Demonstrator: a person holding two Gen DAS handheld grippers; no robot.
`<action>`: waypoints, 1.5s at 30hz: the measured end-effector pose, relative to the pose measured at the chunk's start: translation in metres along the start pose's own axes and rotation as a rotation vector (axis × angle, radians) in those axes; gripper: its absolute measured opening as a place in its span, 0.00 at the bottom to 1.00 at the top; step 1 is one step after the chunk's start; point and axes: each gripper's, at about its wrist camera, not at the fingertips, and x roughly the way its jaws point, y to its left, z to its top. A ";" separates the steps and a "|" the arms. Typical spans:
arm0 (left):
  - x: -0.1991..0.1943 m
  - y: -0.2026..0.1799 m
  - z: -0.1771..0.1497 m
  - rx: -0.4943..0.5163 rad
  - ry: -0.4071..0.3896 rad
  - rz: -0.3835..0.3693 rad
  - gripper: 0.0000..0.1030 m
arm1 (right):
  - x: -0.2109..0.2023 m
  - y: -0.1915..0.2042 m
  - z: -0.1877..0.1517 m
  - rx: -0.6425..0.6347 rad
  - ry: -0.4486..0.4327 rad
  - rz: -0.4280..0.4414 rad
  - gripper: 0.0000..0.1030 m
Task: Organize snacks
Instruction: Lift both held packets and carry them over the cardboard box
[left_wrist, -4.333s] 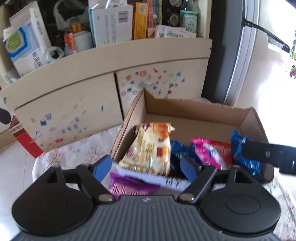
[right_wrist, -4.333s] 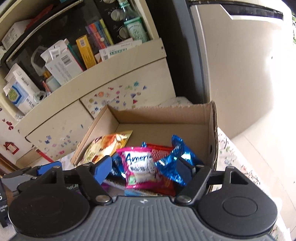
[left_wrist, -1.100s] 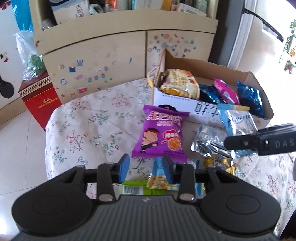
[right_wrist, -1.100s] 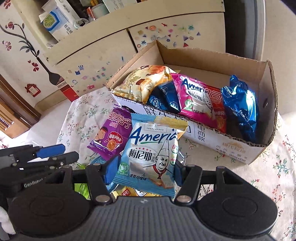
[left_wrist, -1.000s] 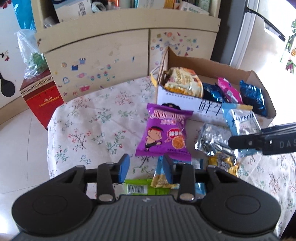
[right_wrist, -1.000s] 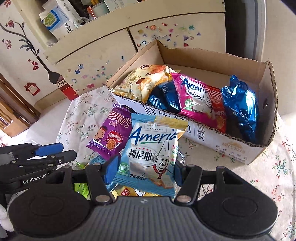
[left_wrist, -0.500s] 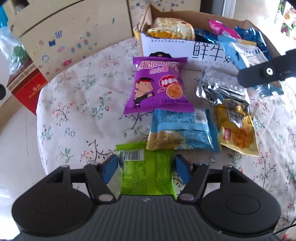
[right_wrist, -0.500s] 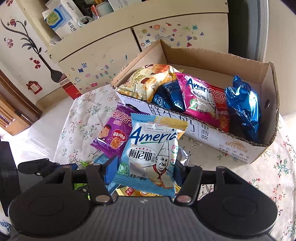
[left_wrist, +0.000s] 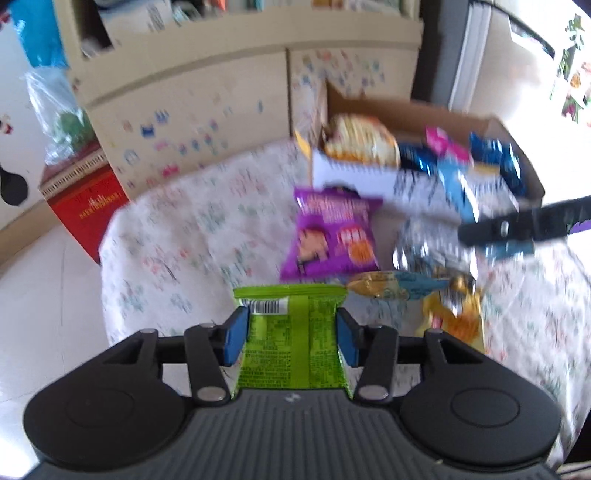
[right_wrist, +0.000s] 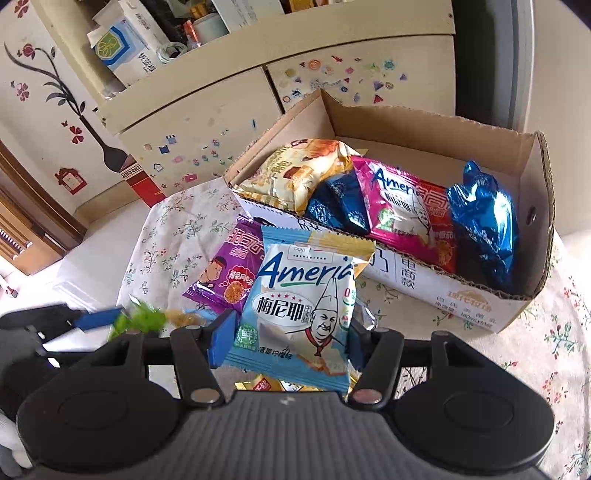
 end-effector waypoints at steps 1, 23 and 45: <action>-0.004 0.001 0.004 -0.003 -0.019 0.007 0.48 | -0.001 0.002 0.000 -0.009 -0.006 0.000 0.64; -0.031 -0.013 0.055 -0.112 -0.237 0.085 0.48 | -0.021 0.027 0.009 -0.182 -0.120 -0.068 0.64; -0.017 -0.035 0.109 -0.098 -0.287 0.054 0.48 | -0.056 0.007 0.037 -0.166 -0.260 -0.147 0.64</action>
